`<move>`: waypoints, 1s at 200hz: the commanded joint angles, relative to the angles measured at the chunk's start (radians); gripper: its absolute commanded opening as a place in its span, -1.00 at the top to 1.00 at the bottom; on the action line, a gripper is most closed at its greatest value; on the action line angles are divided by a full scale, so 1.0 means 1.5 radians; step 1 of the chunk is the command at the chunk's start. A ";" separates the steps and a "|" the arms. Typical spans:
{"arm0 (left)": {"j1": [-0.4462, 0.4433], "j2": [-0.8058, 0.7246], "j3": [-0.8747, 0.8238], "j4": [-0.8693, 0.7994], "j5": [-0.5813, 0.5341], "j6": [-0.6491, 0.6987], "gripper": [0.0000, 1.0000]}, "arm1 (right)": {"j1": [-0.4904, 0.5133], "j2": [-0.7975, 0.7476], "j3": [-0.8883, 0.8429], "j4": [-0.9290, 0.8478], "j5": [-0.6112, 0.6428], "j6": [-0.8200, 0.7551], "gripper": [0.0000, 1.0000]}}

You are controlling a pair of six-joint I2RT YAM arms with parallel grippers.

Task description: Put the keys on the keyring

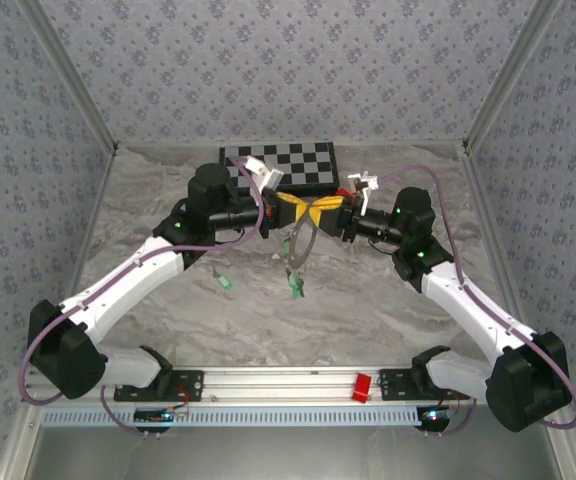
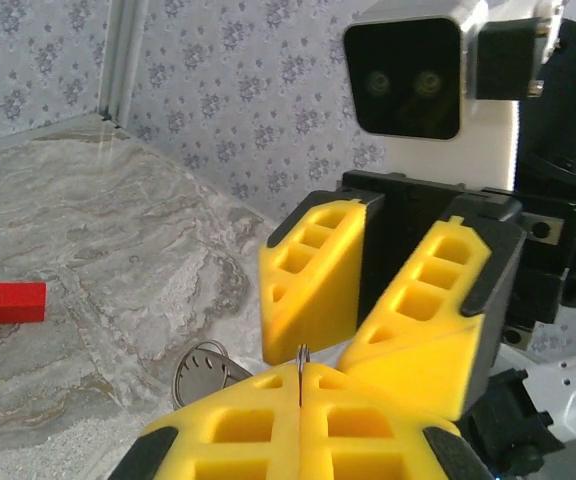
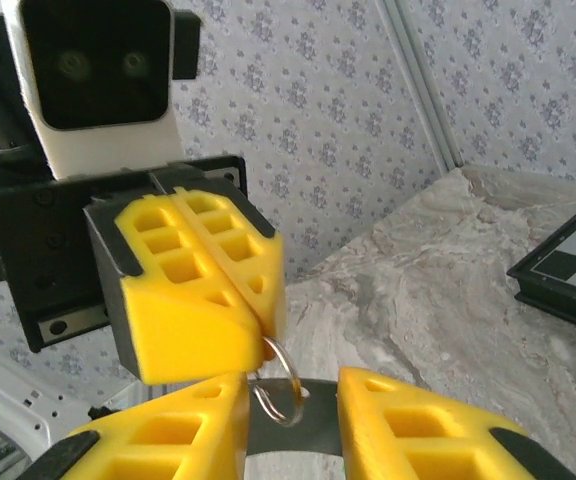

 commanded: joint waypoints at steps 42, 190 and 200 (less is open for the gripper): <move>0.004 -0.009 0.038 -0.023 0.056 0.035 1.00 | 0.001 0.003 0.026 -0.046 -0.045 -0.048 0.61; 0.003 0.005 0.044 -0.030 0.090 0.040 1.00 | 0.003 0.002 0.022 -0.009 -0.086 -0.034 0.71; 0.003 0.006 0.044 -0.030 0.091 0.039 1.00 | 0.003 0.004 0.023 0.000 -0.094 -0.029 0.69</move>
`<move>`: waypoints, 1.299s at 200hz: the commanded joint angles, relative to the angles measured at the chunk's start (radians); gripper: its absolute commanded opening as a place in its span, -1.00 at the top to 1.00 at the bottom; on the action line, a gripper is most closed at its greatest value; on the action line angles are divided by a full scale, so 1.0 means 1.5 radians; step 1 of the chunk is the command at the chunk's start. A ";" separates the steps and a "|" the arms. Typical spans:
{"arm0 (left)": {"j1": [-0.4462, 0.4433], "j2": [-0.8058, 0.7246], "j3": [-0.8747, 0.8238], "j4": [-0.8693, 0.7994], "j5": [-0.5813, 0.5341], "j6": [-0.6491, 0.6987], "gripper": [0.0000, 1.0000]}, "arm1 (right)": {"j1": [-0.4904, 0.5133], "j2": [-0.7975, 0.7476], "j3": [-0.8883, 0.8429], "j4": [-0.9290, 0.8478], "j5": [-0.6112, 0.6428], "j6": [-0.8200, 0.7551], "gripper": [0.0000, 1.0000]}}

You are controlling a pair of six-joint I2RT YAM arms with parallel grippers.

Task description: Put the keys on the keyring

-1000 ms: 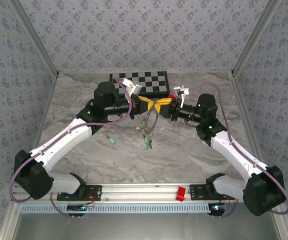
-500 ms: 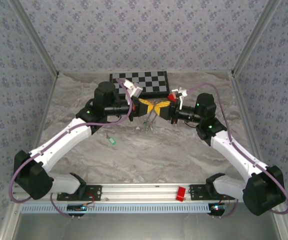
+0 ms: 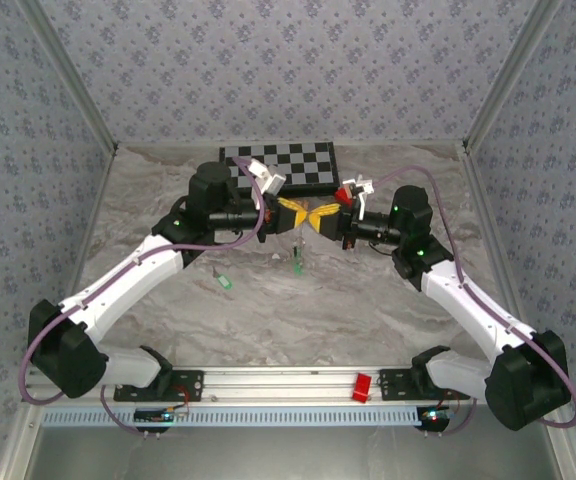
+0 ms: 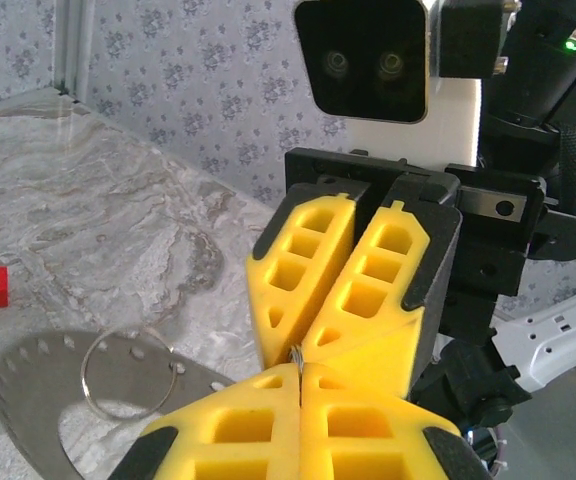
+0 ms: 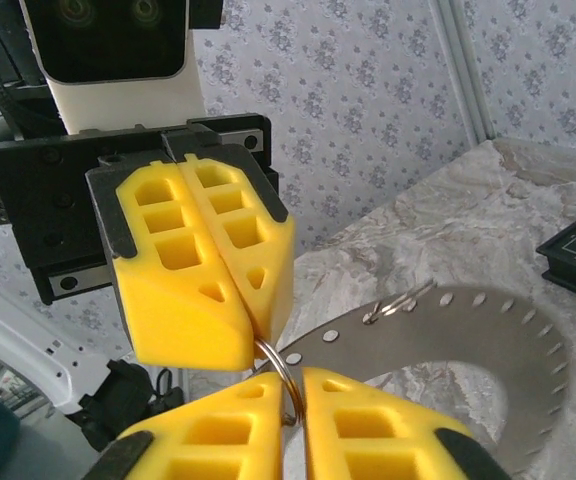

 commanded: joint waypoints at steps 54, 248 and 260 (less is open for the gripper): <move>-0.001 0.000 0.029 0.016 0.030 0.010 1.00 | 0.004 -0.002 0.013 0.047 -0.053 0.021 0.91; -0.029 -0.086 -0.117 0.092 -0.169 -0.013 0.09 | 0.107 -0.096 0.063 -0.236 0.380 -0.169 1.00; -0.040 -0.089 -0.124 0.083 -0.187 0.006 0.07 | 0.109 -0.095 0.068 -0.240 0.385 -0.163 1.00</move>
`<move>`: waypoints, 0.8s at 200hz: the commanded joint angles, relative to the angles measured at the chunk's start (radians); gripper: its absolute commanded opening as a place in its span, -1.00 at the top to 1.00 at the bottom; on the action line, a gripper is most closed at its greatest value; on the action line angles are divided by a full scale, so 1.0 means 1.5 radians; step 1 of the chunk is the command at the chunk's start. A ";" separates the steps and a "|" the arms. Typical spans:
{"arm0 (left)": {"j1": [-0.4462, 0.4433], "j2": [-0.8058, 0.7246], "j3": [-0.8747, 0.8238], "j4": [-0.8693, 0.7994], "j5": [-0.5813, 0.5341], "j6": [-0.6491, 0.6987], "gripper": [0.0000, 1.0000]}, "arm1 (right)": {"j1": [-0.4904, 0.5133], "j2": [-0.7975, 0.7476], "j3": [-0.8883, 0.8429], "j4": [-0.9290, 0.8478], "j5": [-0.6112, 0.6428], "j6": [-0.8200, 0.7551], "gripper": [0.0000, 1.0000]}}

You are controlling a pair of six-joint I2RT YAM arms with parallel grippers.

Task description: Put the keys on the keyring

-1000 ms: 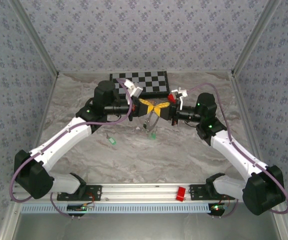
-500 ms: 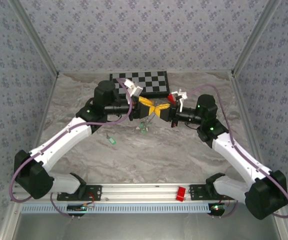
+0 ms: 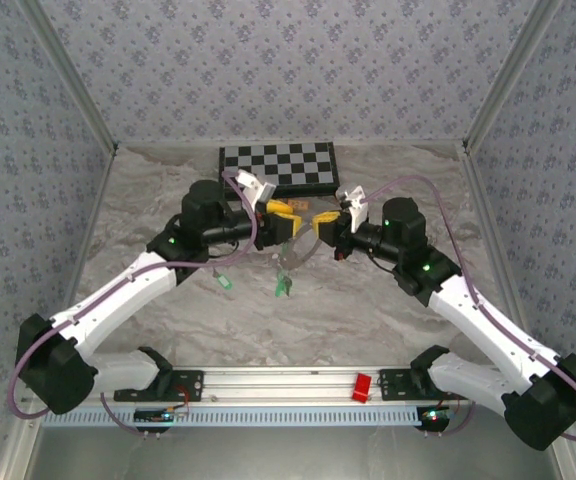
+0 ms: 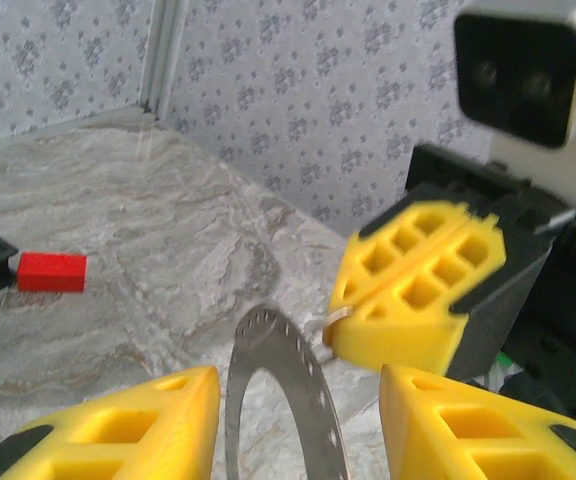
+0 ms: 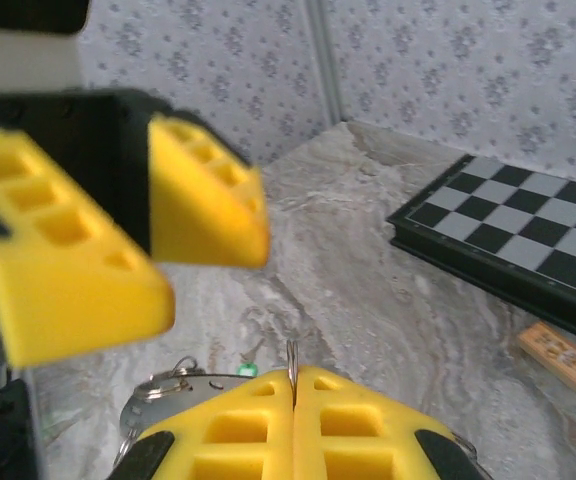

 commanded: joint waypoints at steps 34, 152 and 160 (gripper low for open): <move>-0.040 -0.006 -0.016 -0.010 -0.082 0.070 0.02 | 0.010 -0.003 0.051 -0.015 0.054 0.013 1.00; -0.074 0.048 0.011 -0.045 -0.112 0.125 0.75 | 0.011 -0.015 0.055 -0.021 0.039 0.031 1.00; -0.075 0.046 0.014 -0.048 -0.117 0.125 0.87 | 0.012 -0.015 0.055 -0.023 0.038 0.030 1.00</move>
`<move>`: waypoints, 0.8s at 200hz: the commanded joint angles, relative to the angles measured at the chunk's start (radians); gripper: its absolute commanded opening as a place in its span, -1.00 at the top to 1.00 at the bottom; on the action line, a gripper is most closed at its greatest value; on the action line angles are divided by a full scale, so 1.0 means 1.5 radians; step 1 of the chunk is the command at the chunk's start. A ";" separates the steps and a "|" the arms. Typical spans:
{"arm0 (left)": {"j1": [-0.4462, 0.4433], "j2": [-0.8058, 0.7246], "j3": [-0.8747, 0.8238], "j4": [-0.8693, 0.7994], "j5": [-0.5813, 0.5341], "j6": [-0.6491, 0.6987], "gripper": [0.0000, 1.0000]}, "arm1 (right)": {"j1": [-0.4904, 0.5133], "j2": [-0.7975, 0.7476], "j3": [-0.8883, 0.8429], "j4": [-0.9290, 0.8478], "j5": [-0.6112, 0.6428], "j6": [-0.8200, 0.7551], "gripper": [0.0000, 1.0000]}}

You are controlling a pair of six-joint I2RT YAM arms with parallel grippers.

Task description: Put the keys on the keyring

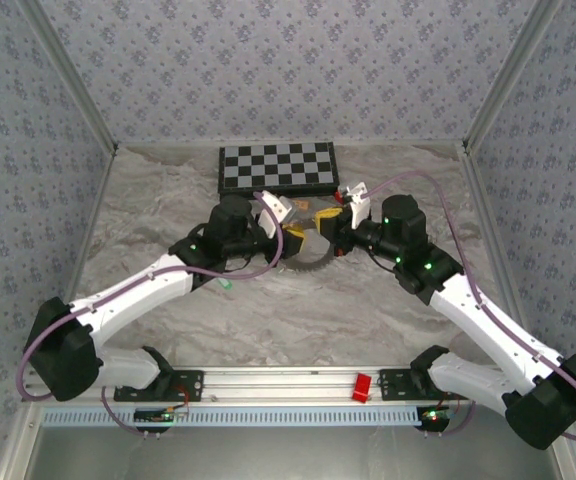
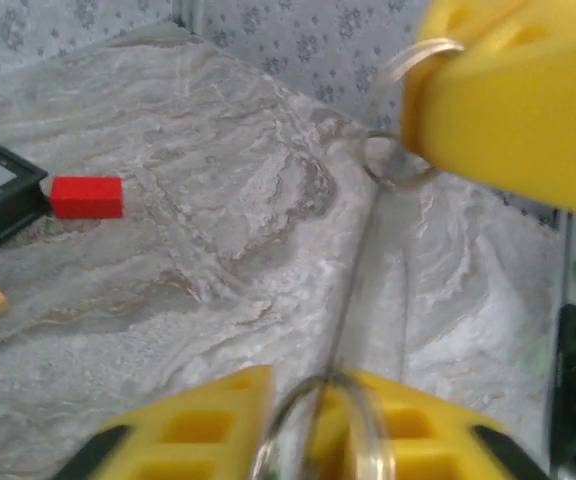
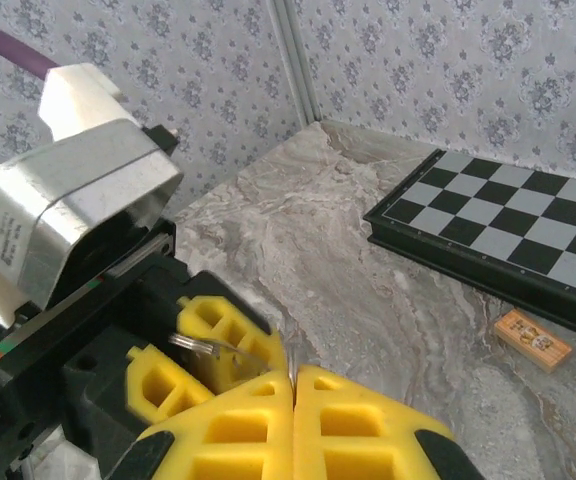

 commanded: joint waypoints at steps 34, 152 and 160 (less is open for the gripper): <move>-0.009 -0.018 0.042 -0.013 -0.022 0.025 0.99 | -0.001 -0.019 0.025 -0.003 0.010 -0.005 1.00; -0.029 -0.036 0.049 -0.021 -0.032 0.033 1.00 | 0.038 -0.002 0.035 -0.029 0.122 -0.062 1.00; -0.029 -0.036 0.047 -0.018 -0.028 0.033 1.00 | 0.041 -0.003 0.033 -0.030 0.133 -0.063 1.00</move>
